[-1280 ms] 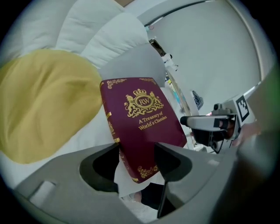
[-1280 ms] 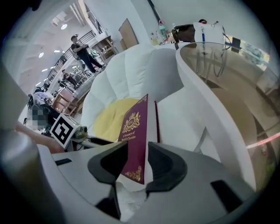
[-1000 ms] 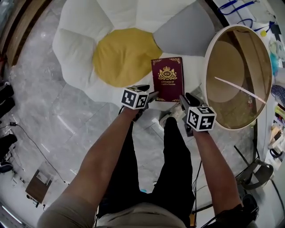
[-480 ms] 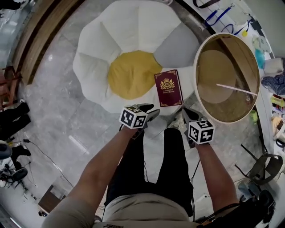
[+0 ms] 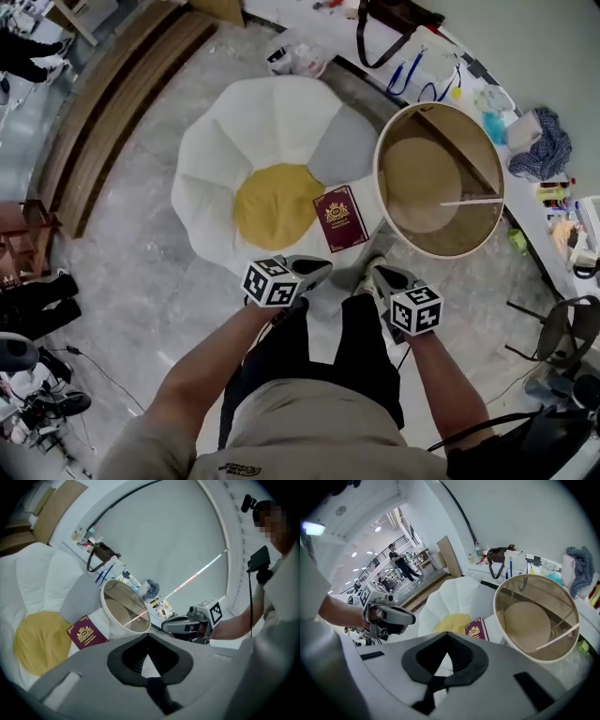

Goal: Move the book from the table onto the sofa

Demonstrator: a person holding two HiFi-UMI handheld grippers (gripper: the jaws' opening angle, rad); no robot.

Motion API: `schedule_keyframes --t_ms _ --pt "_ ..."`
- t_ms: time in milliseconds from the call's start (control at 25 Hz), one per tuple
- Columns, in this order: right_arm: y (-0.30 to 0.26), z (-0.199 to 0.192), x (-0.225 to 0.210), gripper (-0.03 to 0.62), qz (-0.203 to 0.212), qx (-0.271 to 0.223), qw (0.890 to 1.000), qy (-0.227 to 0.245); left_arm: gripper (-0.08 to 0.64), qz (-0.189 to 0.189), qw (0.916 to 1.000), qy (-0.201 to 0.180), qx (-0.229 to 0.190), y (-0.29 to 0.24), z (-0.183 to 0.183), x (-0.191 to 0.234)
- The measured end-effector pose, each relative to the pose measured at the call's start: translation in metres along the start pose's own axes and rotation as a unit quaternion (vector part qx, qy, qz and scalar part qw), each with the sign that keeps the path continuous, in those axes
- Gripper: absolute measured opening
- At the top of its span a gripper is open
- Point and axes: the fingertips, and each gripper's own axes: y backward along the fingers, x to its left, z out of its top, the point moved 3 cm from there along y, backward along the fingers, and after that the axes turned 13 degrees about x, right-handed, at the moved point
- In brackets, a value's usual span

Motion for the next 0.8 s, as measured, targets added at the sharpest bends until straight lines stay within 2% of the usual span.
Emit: schedule_keyframes --t_ms 80,280,560,800 --pt "0.022 0.007 0.015 0.012 -0.009 -0.018 1.0 0.001 0.008 -0.009 0.9994 -0.032 0.008 0.018 0.016 -0.023" --pt "0.078 0.013 0.069 0.012 -0.015 -0.044 0.999 0.021 0.008 0.0 0.9959 -0.084 0.033 0.067 0.017 -0.083" --pt "0.14 0.019 0.11 0.012 -0.047 -0.111 0.993 0.014 0.008 0.008 0.9832 -0.178 0.037 0.114 0.028 -0.144" --pt "0.166 0.007 0.14 0.012 -0.063 -0.141 0.988 0.003 0.008 -0.002 0.9771 -0.211 0.025 0.144 0.037 -0.179"
